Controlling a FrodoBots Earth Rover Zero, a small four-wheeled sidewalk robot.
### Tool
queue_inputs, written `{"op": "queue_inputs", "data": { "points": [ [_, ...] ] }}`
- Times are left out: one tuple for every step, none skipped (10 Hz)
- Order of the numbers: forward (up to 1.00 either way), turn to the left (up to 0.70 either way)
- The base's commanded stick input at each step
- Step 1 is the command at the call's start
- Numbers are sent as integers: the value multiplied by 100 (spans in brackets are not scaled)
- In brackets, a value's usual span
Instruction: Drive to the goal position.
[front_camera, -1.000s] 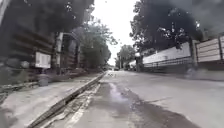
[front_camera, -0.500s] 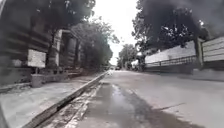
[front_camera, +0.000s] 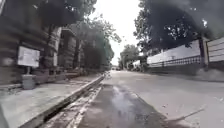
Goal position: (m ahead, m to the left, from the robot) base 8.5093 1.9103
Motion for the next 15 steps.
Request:
{"op": "queue_inputs", "data": {
  "points": [
    [70,0],
    [70,0],
    [70,-3],
    [70,-11],
    [70,-35],
    [70,-20],
    [70,0],
    [70,0],
    [70,0],
    [70,0],
    [70,0],
    [70,-27],
    [70,-35],
    [70,-35],
    [70,-35]
  ]
}}
